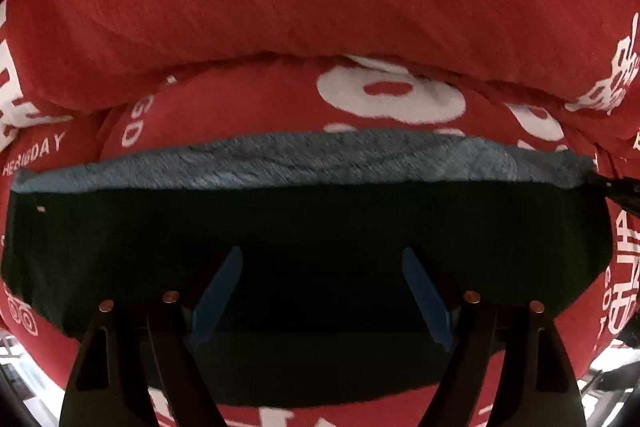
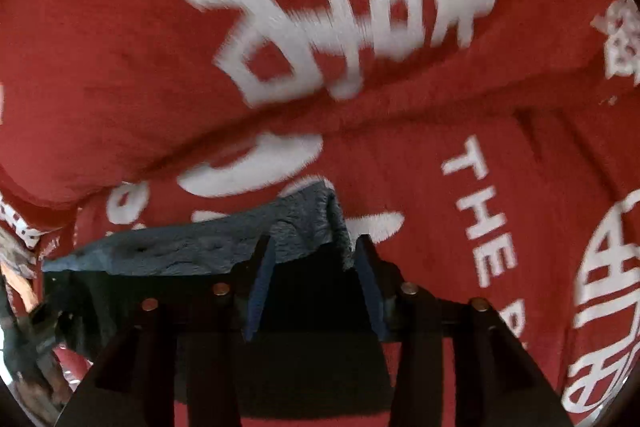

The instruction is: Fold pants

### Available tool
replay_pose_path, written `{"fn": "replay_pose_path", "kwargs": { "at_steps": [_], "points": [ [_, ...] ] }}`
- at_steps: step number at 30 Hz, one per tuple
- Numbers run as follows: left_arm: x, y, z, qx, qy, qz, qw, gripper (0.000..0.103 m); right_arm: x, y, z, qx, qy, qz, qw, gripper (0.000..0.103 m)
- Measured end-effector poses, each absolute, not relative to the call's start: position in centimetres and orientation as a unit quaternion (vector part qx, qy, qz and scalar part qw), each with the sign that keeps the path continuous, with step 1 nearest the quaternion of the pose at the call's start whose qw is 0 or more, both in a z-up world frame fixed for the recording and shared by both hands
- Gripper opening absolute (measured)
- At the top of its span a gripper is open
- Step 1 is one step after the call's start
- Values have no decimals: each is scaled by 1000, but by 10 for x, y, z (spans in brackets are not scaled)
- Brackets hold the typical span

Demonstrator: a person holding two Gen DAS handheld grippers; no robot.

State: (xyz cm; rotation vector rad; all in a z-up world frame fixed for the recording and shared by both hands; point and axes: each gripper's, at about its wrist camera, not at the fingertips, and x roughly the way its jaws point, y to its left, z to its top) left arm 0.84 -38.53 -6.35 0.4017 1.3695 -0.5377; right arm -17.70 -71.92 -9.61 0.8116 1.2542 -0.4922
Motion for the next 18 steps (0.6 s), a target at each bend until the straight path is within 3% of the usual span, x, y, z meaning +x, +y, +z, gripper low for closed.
{"fn": "replay_pose_path", "kwargs": {
  "at_steps": [4, 7, 9, 10, 12, 13, 18],
  "points": [
    [-6, -394, -58, 178, 607, -255, 732, 83, -173, -725, -71, 387, 508, -186, 747, 7],
    [-4, -410, -80, 219, 608, -246, 723, 83, -170, -738, -84, 383, 524, -209, 731, 8],
    [3, -413, -95, 221, 617, -238, 716, 90, -174, -744, -105, 407, 548, -216, 698, 10],
    [7, -411, -97, 214, 623, -235, 715, 92, -180, -743, -107, 406, 549, -229, 694, 13],
    [14, -403, -92, 190, 634, -231, 713, 92, -194, -741, -97, 400, 537, -252, 699, 43],
    [16, -399, -87, 193, 630, -228, 717, 91, -201, -738, -92, 399, 533, -257, 701, 48],
    [27, -361, -62, 206, 618, -210, 729, 91, -235, -714, -66, 433, 504, -247, 705, 50]
  ]
}}
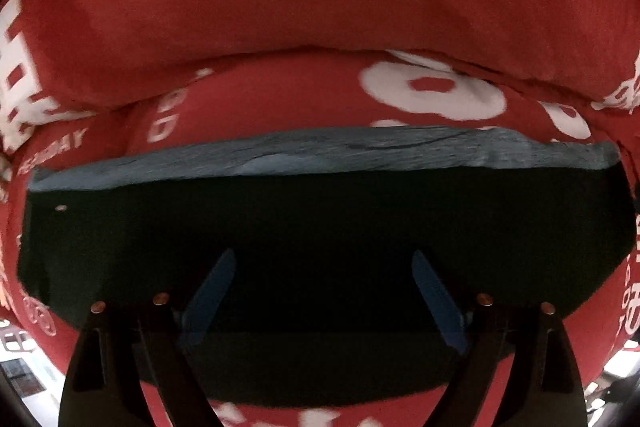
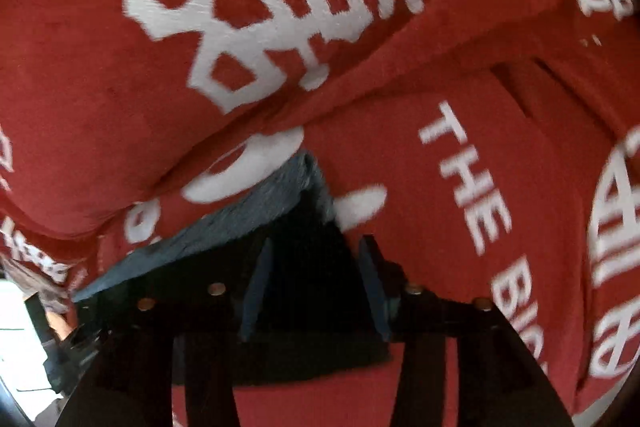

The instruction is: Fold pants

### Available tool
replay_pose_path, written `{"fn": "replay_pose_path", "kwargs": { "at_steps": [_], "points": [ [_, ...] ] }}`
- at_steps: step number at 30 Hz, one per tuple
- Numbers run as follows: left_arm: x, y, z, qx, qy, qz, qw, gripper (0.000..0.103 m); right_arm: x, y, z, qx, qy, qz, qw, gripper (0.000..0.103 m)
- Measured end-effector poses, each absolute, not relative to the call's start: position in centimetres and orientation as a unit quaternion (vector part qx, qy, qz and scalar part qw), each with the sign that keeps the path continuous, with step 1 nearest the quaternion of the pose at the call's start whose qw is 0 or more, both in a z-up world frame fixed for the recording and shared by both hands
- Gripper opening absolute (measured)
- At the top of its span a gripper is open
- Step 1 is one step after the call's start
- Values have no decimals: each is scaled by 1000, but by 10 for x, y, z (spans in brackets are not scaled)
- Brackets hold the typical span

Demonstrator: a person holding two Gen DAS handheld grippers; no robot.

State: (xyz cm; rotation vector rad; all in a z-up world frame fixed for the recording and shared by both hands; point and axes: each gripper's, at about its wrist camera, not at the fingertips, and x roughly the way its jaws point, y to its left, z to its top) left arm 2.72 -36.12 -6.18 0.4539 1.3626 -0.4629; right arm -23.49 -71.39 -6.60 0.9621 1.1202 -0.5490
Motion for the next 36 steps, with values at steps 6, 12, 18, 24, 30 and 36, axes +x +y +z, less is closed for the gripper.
{"fn": "replay_pose_path", "kwargs": {
  "at_steps": [6, 12, 18, 24, 30, 36],
  "points": [
    [44, -296, -40, 209, 607, -193, 742, 91, -232, -657, -49, 448, 498, -228, 707, 51],
    [71, -215, -44, 209, 595, -180, 755, 91, -153, -570, -34, 389, 535, -155, 734, 51],
    [115, -139, -45, 209, 569, -187, 773, 91, -52, -463, -28, 347, 558, -58, 751, 52],
    [158, -53, -58, 179, 550, -137, 804, 91, 100, -321, -35, 258, 590, 107, 758, 52],
    [164, 5, -95, 117, 585, -119, 794, 92, 212, -198, -51, 169, 611, 205, 745, 52],
    [159, 14, -94, 97, 569, -133, 805, 92, 284, -136, -81, 115, 634, 235, 728, 52]
  ]
}}
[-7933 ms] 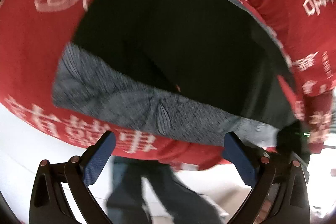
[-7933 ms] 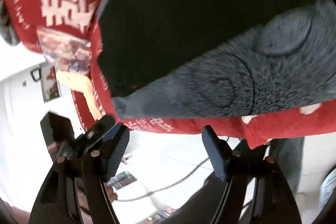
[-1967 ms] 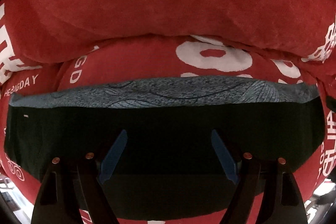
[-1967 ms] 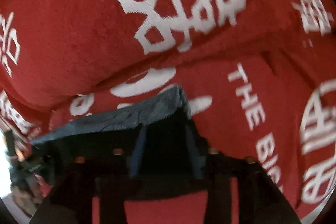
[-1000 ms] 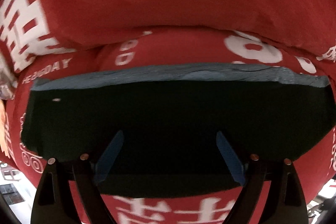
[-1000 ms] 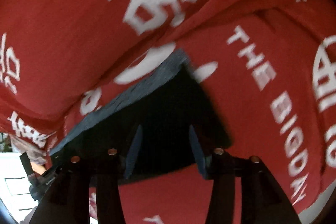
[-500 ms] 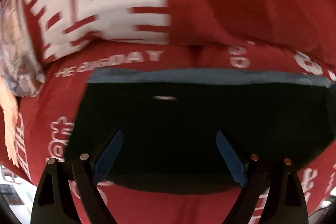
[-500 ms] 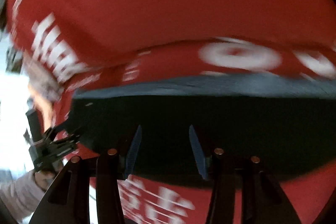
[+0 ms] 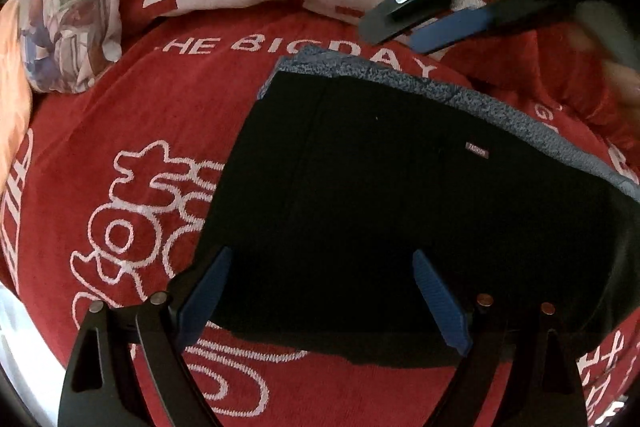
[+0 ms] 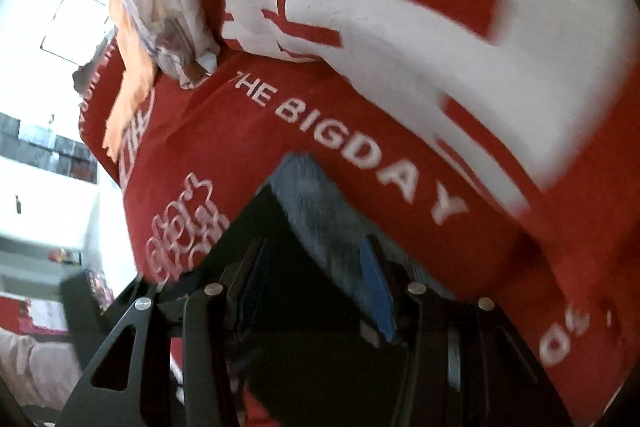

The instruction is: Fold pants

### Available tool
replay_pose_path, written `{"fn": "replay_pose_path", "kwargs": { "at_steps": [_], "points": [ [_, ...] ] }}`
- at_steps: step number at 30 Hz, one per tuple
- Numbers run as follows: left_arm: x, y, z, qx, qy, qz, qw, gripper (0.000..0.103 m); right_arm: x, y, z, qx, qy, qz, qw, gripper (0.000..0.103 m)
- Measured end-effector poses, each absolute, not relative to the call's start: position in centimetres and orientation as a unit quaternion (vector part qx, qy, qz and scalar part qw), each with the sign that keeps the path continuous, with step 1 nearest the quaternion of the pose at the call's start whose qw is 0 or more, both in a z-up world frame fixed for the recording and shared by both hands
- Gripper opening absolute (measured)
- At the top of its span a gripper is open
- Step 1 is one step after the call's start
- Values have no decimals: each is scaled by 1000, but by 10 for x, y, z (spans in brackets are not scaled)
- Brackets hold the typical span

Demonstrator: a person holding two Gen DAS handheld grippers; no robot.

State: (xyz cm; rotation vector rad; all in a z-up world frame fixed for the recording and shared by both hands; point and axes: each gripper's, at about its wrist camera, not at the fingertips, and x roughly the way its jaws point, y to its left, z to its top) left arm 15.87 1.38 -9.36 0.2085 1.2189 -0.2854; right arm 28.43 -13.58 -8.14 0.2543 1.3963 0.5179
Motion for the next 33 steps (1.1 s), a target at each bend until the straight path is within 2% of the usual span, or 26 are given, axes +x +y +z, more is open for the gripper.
{"fn": "replay_pose_path", "kwargs": {
  "at_steps": [5, 8, 9, 14, 18, 21, 25, 28, 31, 33],
  "points": [
    [154, 21, -92, 88, 556, -139, 815, 92, 303, -122, -111, 123, 661, 256, 694, 51],
    [153, 17, -91, 93, 557, -147, 812, 92, 305, -109, -114, 111, 669, 264, 686, 9],
    [155, 18, -90, 92, 560, -147, 810, 92, 304, -107, -109, 105, 665, 262, 691, 7],
    [161, 34, -79, 59, 568, -133, 810, 92, 312, -96, -83, 115, 642, 293, 699, 6],
    [167, 34, -83, 85, 574, -121, 806, 91, 326, -85, -110, 92, 657, 240, 709, 5],
    [170, 30, -70, 94, 563, -132, 810, 92, 315, -97, -108, 134, 642, 201, 727, 9],
    [180, 8, -53, 97, 555, -170, 808, 92, 274, -146, -62, 173, 602, 149, 765, 9],
    [190, -24, -53, 112, 550, -197, 804, 92, 220, -202, -45, 207, 602, 89, 766, 9],
    [204, -57, -68, 133, 554, -205, 796, 92, 170, -252, -62, 236, 620, 25, 748, 9],
    [222, -72, -95, 152, 569, -169, 790, 92, 147, -286, -96, 254, 645, -41, 720, 12]
  ]
}}
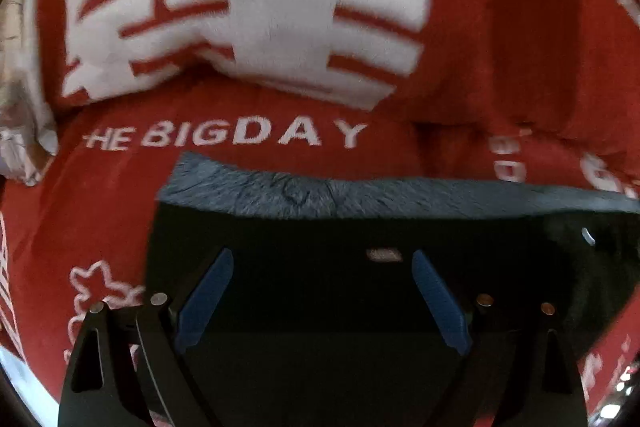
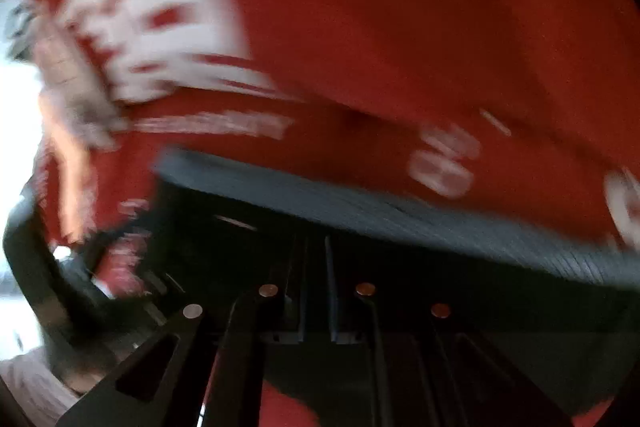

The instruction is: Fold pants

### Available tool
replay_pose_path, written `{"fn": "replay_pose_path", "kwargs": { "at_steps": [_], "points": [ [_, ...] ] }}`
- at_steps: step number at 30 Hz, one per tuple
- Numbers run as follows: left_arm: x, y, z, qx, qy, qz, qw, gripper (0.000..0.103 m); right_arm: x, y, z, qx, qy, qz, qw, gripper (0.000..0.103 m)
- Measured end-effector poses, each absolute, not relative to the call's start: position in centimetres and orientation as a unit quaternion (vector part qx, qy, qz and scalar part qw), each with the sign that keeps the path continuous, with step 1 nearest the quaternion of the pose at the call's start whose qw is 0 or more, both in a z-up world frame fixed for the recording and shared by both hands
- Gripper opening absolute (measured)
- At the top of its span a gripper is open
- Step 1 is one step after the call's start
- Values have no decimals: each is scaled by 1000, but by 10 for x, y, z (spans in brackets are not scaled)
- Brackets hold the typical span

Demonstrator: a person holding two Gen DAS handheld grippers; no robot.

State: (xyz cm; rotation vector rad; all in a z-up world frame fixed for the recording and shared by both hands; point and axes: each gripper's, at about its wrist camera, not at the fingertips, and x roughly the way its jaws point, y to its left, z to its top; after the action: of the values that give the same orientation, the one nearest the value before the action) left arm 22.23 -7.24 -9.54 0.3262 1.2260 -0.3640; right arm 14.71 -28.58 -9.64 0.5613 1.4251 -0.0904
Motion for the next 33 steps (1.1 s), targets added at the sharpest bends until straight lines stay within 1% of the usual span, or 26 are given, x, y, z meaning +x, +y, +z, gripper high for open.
{"fn": "replay_pose_path", "kwargs": {
  "at_steps": [1, 2, 3, 4, 5, 6, 7, 9, 11, 12, 14, 15, 16, 17, 18, 20, 23, 25, 30, 33],
  "points": [
    [228, -76, -103, 165, 569, -152, 791, 92, 141, -299, -110, 264, 647, -60, 713, 12],
    [231, -78, -106, 166, 568, -151, 792, 92, 136, -316, -120, 283, 630, -70, 720, 8],
    [232, -80, -104, 168, 566, -147, 794, 92, 133, -322, -118, 284, 609, -82, 736, 6],
    [231, -81, -102, 173, 567, -145, 792, 92, 132, -330, -113, 257, 605, -120, 744, 9],
    [228, -83, -98, 186, 568, -143, 789, 92, 127, -342, -104, 235, 597, -163, 749, 15],
    [225, -82, -94, 196, 569, -139, 787, 92, 120, -349, -98, 252, 586, -164, 752, 18],
    [222, -79, -90, 200, 571, -137, 784, 92, 105, -359, -90, 304, 569, -143, 750, 19],
    [214, -70, -81, 194, 578, -141, 780, 92, 73, -364, -83, 397, 555, -92, 725, 33],
    [205, -56, -83, 198, 591, -127, 771, 92, 31, -352, -75, 458, 541, -45, 704, 35],
    [203, -50, -90, 205, 601, -114, 764, 92, 18, -342, -74, 471, 541, -32, 696, 35],
    [201, -32, -101, 178, 616, -105, 761, 102, -14, -318, -86, 520, 541, -3, 661, 35],
    [201, -24, -104, 157, 617, -102, 765, 103, -22, -310, -93, 543, 538, 4, 645, 35],
    [203, -19, -107, 139, 621, -107, 764, 103, -28, -304, -102, 558, 535, 6, 634, 35],
    [204, -19, -107, 141, 619, -109, 765, 103, -31, -300, -110, 568, 533, 2, 627, 35],
    [204, -20, -107, 147, 621, -109, 762, 103, -31, -298, -118, 582, 522, -2, 623, 37],
    [203, -20, -105, 151, 622, -108, 760, 103, -31, -297, -128, 611, 494, -1, 618, 37],
    [203, -20, -105, 151, 623, -107, 760, 103, -34, -293, -137, 624, 492, -14, 607, 37],
    [202, -21, -104, 152, 623, -105, 760, 103, -44, -296, -135, 641, 482, -15, 598, 37],
    [206, -24, -104, 153, 622, -105, 761, 103, -50, -292, -133, 636, 495, -14, 592, 37],
    [204, -21, -106, 152, 620, -105, 763, 103, -46, -296, -138, 654, 468, -12, 595, 38]
  ]
}}
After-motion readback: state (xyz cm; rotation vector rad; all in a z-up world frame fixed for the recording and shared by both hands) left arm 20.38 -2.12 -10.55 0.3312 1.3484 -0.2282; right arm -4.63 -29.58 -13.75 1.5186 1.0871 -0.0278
